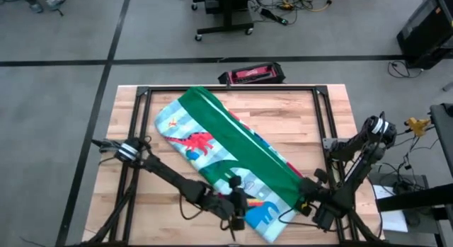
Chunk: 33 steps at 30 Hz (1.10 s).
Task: Roll towel
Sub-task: Fold the green multi-color dinosaur print towel
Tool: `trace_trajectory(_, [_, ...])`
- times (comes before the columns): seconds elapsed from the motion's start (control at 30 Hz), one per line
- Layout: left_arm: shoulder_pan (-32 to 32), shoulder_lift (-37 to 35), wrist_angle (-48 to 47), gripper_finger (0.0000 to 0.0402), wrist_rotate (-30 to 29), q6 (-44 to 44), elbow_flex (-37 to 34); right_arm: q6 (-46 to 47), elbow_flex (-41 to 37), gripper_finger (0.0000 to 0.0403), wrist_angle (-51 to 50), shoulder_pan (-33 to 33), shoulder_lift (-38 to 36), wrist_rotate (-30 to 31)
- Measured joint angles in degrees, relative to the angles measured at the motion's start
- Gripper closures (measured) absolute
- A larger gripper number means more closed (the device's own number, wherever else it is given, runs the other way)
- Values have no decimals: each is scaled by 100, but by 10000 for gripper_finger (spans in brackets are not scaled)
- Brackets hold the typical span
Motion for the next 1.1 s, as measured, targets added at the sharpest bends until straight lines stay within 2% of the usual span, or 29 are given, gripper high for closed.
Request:
trace_trajectory(0.07, [-2,260,-11,283,97,-14,301,240,-97,403,-28,81,52,70])
trace_trajectory(0.17, [2,647,-161,283,97,-48,687,546,-144,403,-67,119,82,484])
trace_trajectory(0.33, [2,1218,-528,283,142,-400,1181,741,-311,403,-90,62,117,-28])
trace_trajectory(0.4, [19,1343,-642,283,192,-471,1314,851,-292,403,-192,75,83,-41])
trace_trajectory(0.5, [52,1398,-847,283,240,-554,1490,1150,-136,403,-550,125,17,172])
trace_trajectory(0.7, [146,1343,-1008,283,250,-586,1534,1913,-172,403,-1190,123,37,120])
trace_trajectory(0.8, [156,1322,-1014,283,251,-585,1534,1842,-215,403,-1017,110,121,-237])
trace_trajectory(0.97, [185,1320,-1039,283,262,-585,1531,1528,-201,403,-961,112,151,-401])
trace_trajectory(1.1, [191,1300,-1075,283,259,-582,1640,1419,121,403,-1460,143,-3,-159])
